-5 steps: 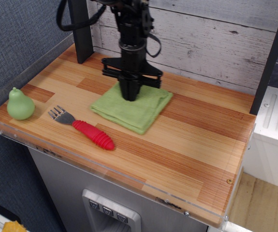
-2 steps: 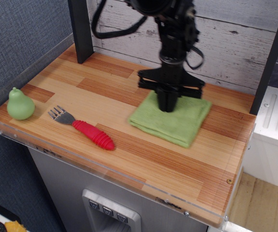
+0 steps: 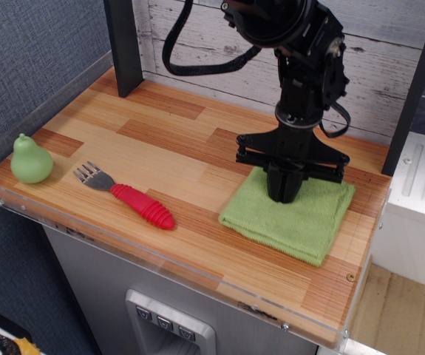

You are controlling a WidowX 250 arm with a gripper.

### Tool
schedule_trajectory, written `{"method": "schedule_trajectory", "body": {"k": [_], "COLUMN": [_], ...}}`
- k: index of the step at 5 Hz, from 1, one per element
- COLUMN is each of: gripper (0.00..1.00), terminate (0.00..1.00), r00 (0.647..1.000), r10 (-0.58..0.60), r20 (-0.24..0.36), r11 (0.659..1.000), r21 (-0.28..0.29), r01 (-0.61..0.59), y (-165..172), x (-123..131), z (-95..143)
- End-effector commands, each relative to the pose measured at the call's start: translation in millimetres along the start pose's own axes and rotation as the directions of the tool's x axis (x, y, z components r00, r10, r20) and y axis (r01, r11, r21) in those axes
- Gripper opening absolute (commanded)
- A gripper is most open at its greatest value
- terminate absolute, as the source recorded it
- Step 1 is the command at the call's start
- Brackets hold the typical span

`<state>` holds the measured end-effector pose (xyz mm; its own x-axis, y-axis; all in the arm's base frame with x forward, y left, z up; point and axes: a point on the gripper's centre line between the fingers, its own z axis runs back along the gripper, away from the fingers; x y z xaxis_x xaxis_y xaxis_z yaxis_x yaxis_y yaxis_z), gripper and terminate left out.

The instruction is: Move green cloth to bottom right of red fork

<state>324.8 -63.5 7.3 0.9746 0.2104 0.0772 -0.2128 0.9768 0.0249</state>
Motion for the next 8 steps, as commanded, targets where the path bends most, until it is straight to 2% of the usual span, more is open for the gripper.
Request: {"method": "schedule_trajectory", "body": {"k": [1,3,4,5,6,7,8], "gripper": [0.0,0.0,0.0,1.0,1.0,1.0,1.0], "terminate": [0.0,0.0,0.0,0.0,0.0,0.0,0.0], "r00": [0.999,0.999,0.998,0.999,0.999,0.998,0.996], "r10": [0.026,0.003,0.014,0.032,-0.034,-0.061,-0.075], "r20": [-0.022,-0.047,-0.057,-0.038,-0.011,0.034,0.047], "r11": [1.0,1.0,1.0,0.999,0.999,0.998,0.997], "r21": [-0.017,-0.022,-0.004,0.006,0.038,0.003,0.017], "r01": [-0.026,-0.004,-0.014,-0.032,0.034,0.061,0.074], "y": [-3,-16,-12,-5,-7,-7,-8], "x": [-31,-52,-52,-49,-48,-45,-42], "z": [13,15,17,29,35,52,60]}}
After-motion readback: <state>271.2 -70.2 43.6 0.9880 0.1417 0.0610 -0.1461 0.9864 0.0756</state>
